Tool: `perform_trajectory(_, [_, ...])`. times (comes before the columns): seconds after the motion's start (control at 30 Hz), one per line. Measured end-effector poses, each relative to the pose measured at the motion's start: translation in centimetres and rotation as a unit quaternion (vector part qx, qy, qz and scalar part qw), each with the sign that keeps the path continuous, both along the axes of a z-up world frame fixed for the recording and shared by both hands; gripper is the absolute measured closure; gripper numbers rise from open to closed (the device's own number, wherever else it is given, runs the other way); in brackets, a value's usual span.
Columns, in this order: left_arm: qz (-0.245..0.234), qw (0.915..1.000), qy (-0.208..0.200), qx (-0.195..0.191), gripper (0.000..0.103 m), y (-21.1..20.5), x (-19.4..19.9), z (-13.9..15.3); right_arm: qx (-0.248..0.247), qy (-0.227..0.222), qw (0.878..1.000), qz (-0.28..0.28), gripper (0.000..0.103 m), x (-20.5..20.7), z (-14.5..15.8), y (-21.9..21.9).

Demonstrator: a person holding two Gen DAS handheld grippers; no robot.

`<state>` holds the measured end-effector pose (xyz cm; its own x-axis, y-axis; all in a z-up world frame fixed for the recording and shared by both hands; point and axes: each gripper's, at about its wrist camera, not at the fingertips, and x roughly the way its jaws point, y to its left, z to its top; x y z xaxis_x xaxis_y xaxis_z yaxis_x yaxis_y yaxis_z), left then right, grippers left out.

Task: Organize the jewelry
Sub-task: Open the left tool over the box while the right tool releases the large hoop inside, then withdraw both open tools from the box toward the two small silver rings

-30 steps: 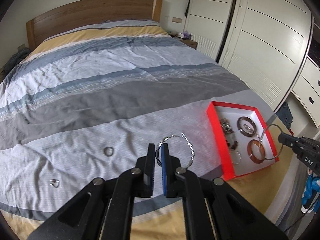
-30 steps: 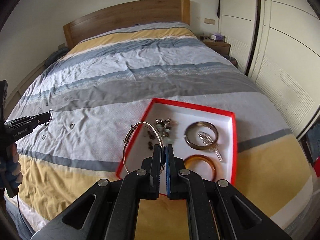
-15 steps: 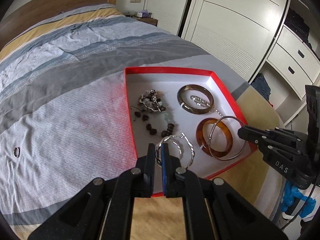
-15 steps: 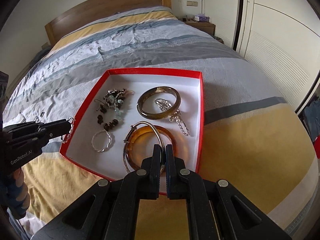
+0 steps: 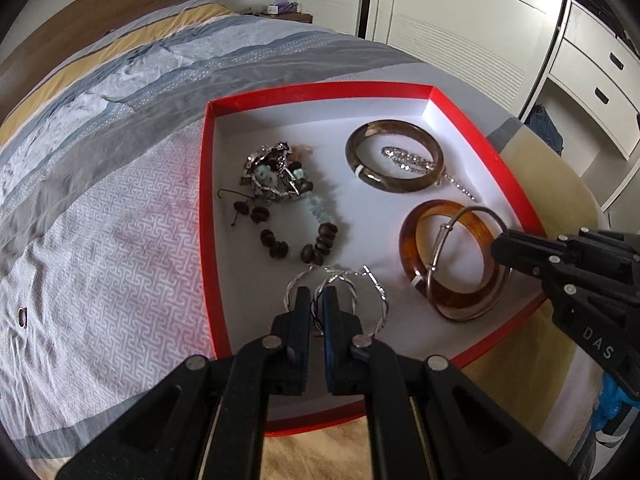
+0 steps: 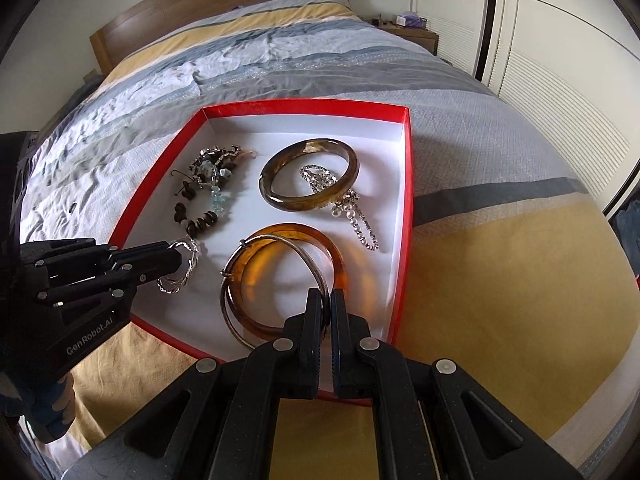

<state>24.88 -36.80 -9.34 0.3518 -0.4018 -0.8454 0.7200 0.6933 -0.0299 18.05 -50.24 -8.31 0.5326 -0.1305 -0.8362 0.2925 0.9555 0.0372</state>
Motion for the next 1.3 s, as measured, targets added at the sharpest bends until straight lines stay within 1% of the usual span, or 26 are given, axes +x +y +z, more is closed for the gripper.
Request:
perform_trajectory(0.17, [0.005, 1.0, -0.003, 0.0, 0.097, 0.0, 0.0, -0.1, -0.01, 0.007, 1.0, 0.003, 0.098, -0.1, 0.1, 0.1])
perform_trajectory(0.27, [0.009, 1.0, 0.003, -0.002, 0.096, 0.0, 0.1, 0.0, -0.007, 0.009, 1.0, -0.002, 0.098, -0.4, 0.1, -0.1])
perform_trajectory(0.33, [0.012, 0.9997, 0.016, -0.012, 0.093, 0.2, 0.2, 0.2, -0.008, 0.012, 1.0, -0.008, 0.096, -0.5, 0.1, -0.2])
perform_trajectory(0.37, [0.014, 0.9996, 0.02, -0.015, 0.09, 0.3, 0.1, 0.4, -0.007, 0.011, 1.0, -0.009, 0.096, -0.7, 0.2, -0.2])
perform_trajectory(0.4, [0.017, 0.9994, 0.022, -0.019, 0.086, 0.5, 0.1, 0.7, -0.006, 0.01, 1.0, -0.01, 0.095, -0.8, 0.4, -0.3])
perform_trajectory(0.47, [0.023, 0.9992, 0.02, -0.026, 0.081, 0.8, -0.1, 1.5, -0.007, 0.005, 1.0, -0.011, 0.091, -1.2, 0.9, -0.2])
perform_trajectory(0.53, [0.029, 0.999, 0.018, -0.031, 0.08, 1.1, -0.5, 2.3, -0.01, -0.002, 1.0, -0.011, 0.083, -1.6, 1.8, 0.1])
perform_trajectory(0.63, [0.037, 0.9984, 0.01, -0.042, 0.08, 2.1, -1.3, 4.4, -0.015, -0.016, 1.0, -0.012, 0.081, -2.4, 3.5, 0.8])
perform_trajectory(0.7, [0.046, 0.9977, -0.003, -0.049, 0.079, 2.9, -2.3, 6.0, -0.015, -0.027, 0.999, -0.012, 0.079, -3.1, 4.8, 1.4])
perform_trajectory(0.77, [0.059, 0.9965, -0.014, -0.058, 0.079, 4.1, -3.5, 7.7, -0.016, -0.04, 0.999, -0.008, 0.074, -4.0, 6.3, 2.5])
perform_trajectory(0.83, [0.071, 0.9952, -0.028, -0.06, 0.079, 5.5, -4.9, 9.3, -0.021, -0.05, 0.999, 0.0, 0.067, -4.9, 7.7, 3.9])
perform_trajectory(0.93, [0.089, 0.993, -0.055, -0.055, 0.079, 7.7, -7.6, 11.4, -0.026, -0.064, 0.997, 0.016, 0.063, -6.6, 9.5, 6.2])
perform_trajectory(1.03, [0.104, 0.9901, -0.078, -0.053, 0.075, 10.1, -10.5, 13.1, -0.024, -0.074, 0.996, 0.033, 0.062, -8.5, 10.9, 8.6])
perform_trajectory(1.1, [0.117, 0.9876, -0.092, -0.05, 0.069, 11.9, -12.5, 14.0, -0.022, -0.08, 0.996, 0.045, 0.062, -9.7, 11.6, 10.1])
perform_trajectory(1.17, [0.128, 0.9856, -0.099, -0.049, 0.068, 13.5, -13.9, 14.7, -0.02, -0.085, 0.995, 0.056, 0.062, -10.8, 12.2, 11.7])
perform_trajectory(1.3, [0.151, 0.9813, -0.112, -0.04, 0.062, 16.9, -16.7, 16.0, -0.015, -0.094, 0.993, 0.074, 0.062, -13.0, 13.0, 14.5])
